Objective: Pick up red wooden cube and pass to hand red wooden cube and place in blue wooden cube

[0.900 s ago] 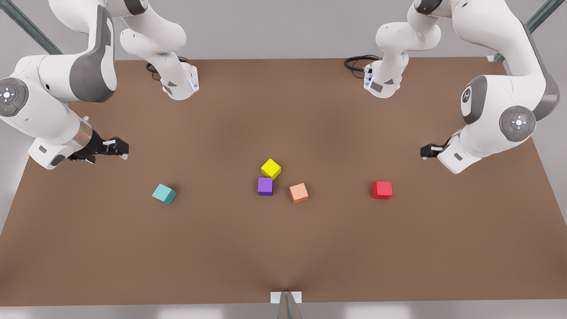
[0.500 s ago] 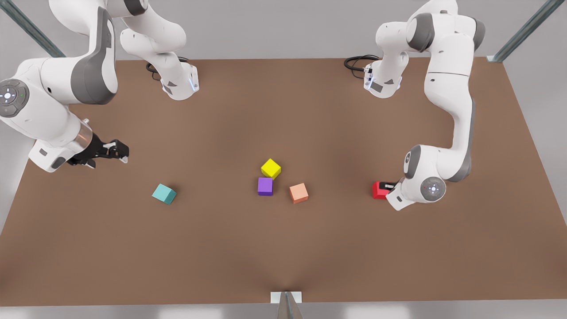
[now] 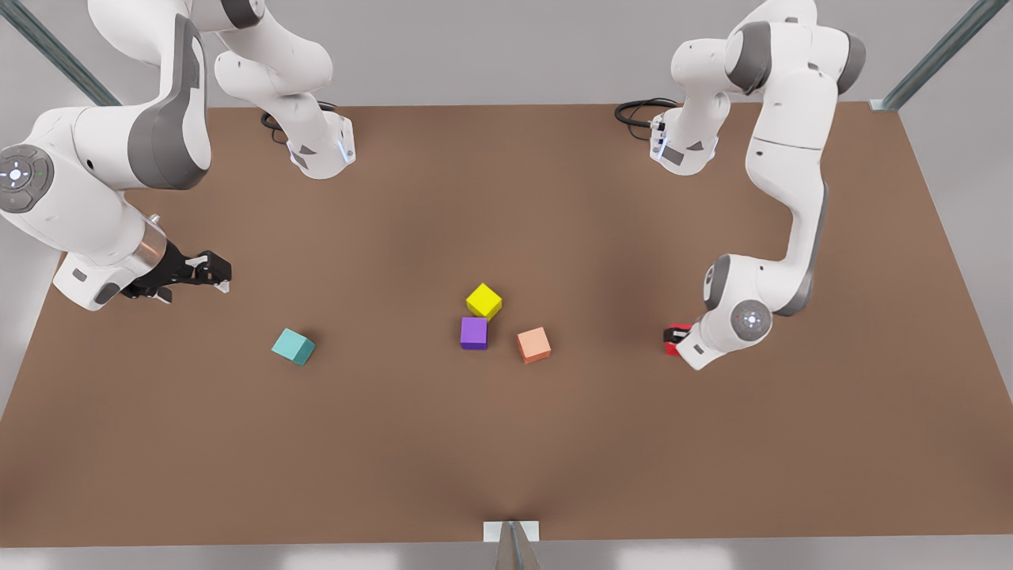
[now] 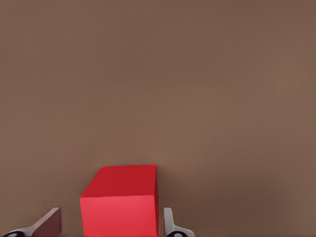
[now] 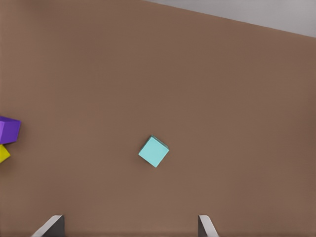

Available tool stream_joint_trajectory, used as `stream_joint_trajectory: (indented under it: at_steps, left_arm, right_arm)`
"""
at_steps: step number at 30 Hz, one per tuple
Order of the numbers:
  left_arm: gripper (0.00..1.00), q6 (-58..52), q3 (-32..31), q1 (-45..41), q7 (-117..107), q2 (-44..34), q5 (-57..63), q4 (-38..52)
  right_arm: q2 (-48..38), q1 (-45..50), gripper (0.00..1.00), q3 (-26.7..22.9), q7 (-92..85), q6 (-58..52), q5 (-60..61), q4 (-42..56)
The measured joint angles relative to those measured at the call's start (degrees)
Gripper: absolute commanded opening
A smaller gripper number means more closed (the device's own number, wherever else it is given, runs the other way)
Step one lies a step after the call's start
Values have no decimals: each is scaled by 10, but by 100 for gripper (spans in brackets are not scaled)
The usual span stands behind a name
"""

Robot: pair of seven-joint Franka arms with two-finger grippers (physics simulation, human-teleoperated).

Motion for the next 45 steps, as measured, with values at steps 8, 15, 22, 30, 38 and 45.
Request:
stream_joint_trajectory:
  at_steps: [8,15,22,30,38,45]
  left_arm:
    - [100,31,0,-4,-16,39,0,-2]
    - [68,46,0,-4,-29,46,7,1]
    - [65,-28,-80,11,-43,44,-137,138]
    - [64,-8,-345,-62,-107,236,-286,380]
    - [65,42,-358,-49,-96,255,-389,397]
    - [67,-10,-383,30,-47,268,-460,392]
  right_arm:
    - [0,0,100,0,-3,0,1,-5]
    - [1,1,100,0,-5,0,1,-6]
    - [96,-2,100,6,-62,-12,179,11]
    - [327,16,100,58,-328,-11,581,88]
    - [333,17,100,58,-632,18,695,56]
    - [334,40,100,62,-833,63,785,11]
